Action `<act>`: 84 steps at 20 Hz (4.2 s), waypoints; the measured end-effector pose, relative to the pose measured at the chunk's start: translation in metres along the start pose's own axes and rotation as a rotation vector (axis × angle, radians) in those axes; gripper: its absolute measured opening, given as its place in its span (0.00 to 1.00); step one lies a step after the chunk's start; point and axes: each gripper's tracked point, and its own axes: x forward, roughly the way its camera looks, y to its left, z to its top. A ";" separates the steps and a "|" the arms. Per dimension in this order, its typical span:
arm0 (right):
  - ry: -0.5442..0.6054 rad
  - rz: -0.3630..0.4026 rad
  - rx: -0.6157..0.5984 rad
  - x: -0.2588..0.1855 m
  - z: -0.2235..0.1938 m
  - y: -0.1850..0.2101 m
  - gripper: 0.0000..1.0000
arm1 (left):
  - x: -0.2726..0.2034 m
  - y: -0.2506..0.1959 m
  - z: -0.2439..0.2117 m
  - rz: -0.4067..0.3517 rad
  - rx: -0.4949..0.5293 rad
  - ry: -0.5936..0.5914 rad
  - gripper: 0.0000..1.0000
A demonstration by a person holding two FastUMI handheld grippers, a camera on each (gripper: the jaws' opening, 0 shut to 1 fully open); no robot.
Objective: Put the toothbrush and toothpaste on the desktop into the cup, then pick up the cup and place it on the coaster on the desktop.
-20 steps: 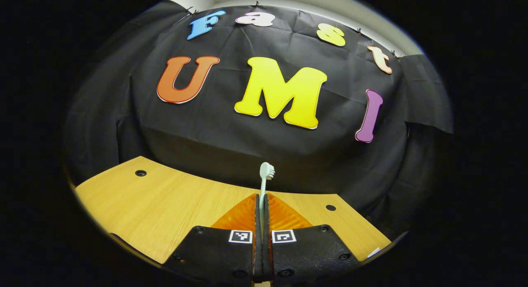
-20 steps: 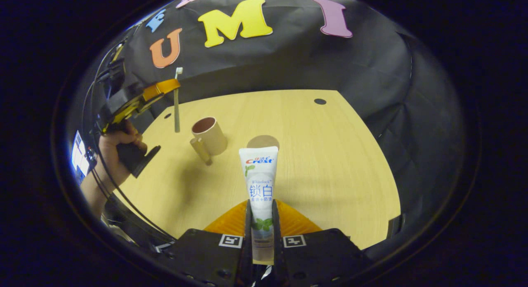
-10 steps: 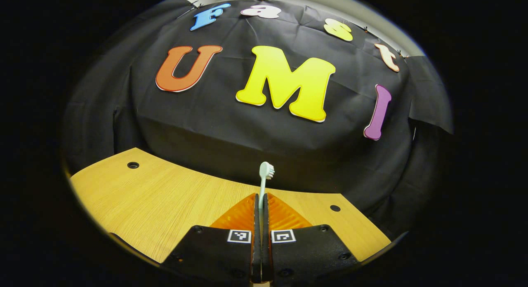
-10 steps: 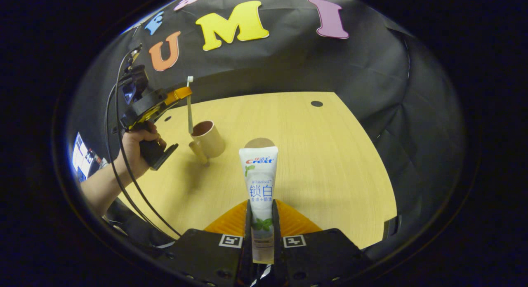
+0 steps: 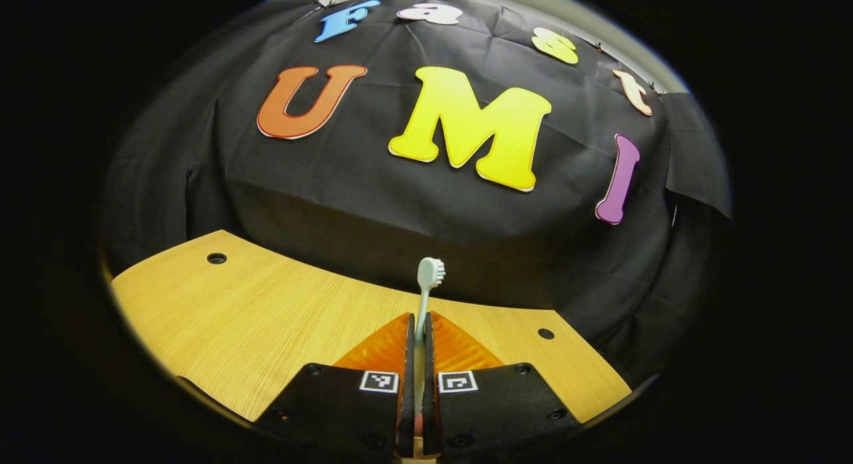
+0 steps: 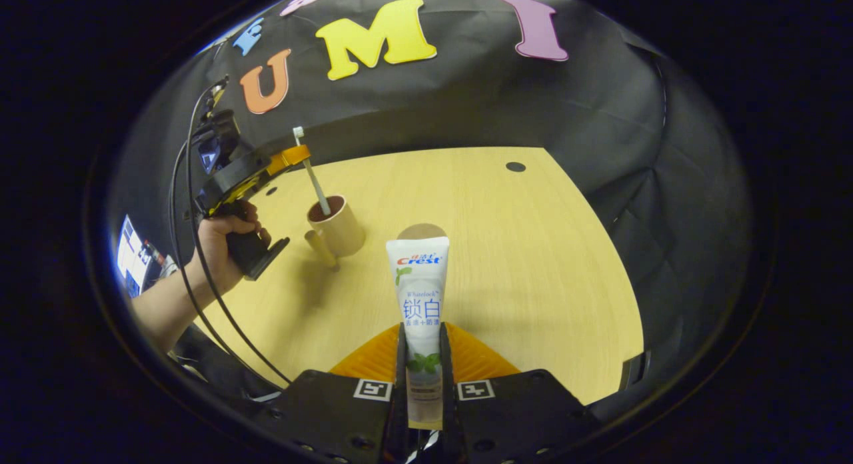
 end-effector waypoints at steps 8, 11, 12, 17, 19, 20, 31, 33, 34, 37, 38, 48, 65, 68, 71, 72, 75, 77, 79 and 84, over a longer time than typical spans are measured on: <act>-0.009 0.021 -0.017 0.000 0.001 0.010 0.21 | -0.024 -0.011 -0.010 -0.022 0.094 0.010 0.98; -0.020 0.034 -0.024 -0.001 0.001 0.014 0.21 | -0.034 -0.011 -0.003 -0.013 0.105 0.001 0.99; -0.023 0.039 -0.025 -0.001 0.002 0.015 0.21 | -0.039 -0.011 0.001 -0.012 0.112 -0.009 0.99; -0.069 0.072 -0.047 0.012 0.024 0.033 0.21 | -0.070 -0.005 0.015 0.006 0.139 -0.013 0.98; -0.102 0.101 -0.065 0.022 0.042 0.049 0.21 | -0.085 -0.002 0.017 0.015 0.141 -0.003 0.98; -0.121 0.116 -0.073 0.027 0.052 0.057 0.21 | -0.093 -0.001 0.020 0.018 0.143 0.000 0.98; -0.315 0.243 -0.170 0.092 0.142 0.150 0.21 | -0.157 0.025 0.038 0.102 0.158 0.003 0.98; -0.340 0.259 -0.181 0.105 0.154 0.164 0.21 | -0.164 0.027 0.037 0.109 0.157 0.019 0.98; -0.353 0.265 -0.184 0.111 0.159 0.169 0.21 | -0.168 0.029 0.038 0.113 0.162 0.019 0.98; -0.384 0.301 -0.190 0.126 0.171 0.188 0.18 | -0.176 0.034 0.036 0.122 0.162 0.027 0.98; -0.401 0.312 -0.186 0.129 0.176 0.194 0.21 | -0.179 0.035 0.034 0.126 0.157 0.033 0.98; -0.429 0.298 -0.255 0.156 0.185 0.213 0.20 | -0.187 0.057 0.032 0.166 0.139 0.051 0.98; -0.407 0.293 -0.266 0.157 0.179 0.204 0.27 | -0.181 0.052 0.028 0.155 0.121 0.064 0.98; -0.404 0.311 -0.270 0.154 0.176 0.206 0.29 | -0.180 0.050 0.027 0.151 0.118 0.064 0.98; -0.436 0.322 -0.277 0.145 0.181 0.207 0.36 | -0.181 0.047 0.029 0.149 0.116 0.053 0.98; -0.435 0.328 -0.274 0.142 0.180 0.205 0.36 | -0.181 0.046 0.029 0.148 0.116 0.053 0.98; -0.448 0.327 -0.260 0.132 0.182 0.202 0.43 | -0.181 0.041 0.028 0.141 0.121 0.056 0.98; -0.460 0.326 -0.260 0.120 0.183 0.197 0.46 | -0.181 0.036 0.028 0.131 0.122 0.058 0.98; -0.468 0.317 -0.272 0.107 0.181 0.189 0.58 | -0.181 0.029 0.029 0.122 0.121 0.055 0.98; -0.516 0.244 -0.245 0.057 0.177 0.138 0.82 | -0.178 0.003 0.025 0.086 0.109 0.067 0.99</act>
